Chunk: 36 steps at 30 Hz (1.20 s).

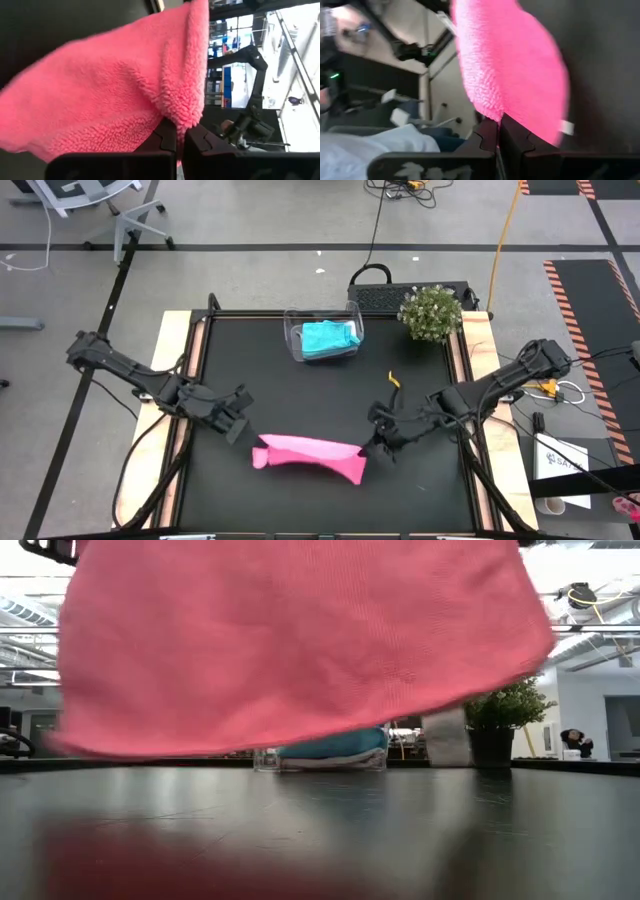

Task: Fold microfiber towels
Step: Fold the pink microfiber cloth

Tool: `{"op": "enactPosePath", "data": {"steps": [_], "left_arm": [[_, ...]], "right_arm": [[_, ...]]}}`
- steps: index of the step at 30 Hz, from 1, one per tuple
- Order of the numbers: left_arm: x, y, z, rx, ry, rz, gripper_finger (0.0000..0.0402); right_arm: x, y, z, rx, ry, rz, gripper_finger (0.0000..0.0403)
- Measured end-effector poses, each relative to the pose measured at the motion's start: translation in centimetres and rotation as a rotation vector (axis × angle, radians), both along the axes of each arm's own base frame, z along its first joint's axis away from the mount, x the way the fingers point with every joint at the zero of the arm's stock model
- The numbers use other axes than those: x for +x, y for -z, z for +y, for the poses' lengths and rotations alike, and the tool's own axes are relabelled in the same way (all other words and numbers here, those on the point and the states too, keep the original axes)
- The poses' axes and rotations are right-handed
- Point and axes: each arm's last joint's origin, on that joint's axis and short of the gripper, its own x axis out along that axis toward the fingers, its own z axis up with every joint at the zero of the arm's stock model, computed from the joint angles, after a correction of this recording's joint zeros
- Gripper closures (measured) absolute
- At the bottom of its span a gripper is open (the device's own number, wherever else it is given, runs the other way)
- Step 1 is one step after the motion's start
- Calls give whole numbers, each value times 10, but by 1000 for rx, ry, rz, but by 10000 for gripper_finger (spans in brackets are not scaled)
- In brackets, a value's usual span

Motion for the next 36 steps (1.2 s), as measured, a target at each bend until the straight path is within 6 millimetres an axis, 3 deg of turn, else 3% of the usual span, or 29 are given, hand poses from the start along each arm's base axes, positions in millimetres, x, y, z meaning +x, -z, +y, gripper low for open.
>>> {"op": "enactPosePath", "data": {"steps": [3, 8, 14, 22, 26, 36], "left_arm": [[5, 6, -3, 4, -2, 38, 399], [17, 31, 1, 163, -33, 154, 399], [33, 72, 18, 423, -87, 372, 399], [55, 109, 47, 606, -112, 516, 397], [60, 116, 60, 649, -103, 535, 370], [62, 112, 105, 769, -167, 515, 290]], "right_arm": [[-2, 8, 1, -25, 52, 69, 403], [5, 29, -13, -147, 118, 155, 403], [10, 90, -38, -190, 173, 187, 403], [-12, 153, -70, -146, 293, 186, 403], [-19, 165, -79, -170, 305, 219, 403], [-16, 164, -109, -301, 293, 192, 363]]}}
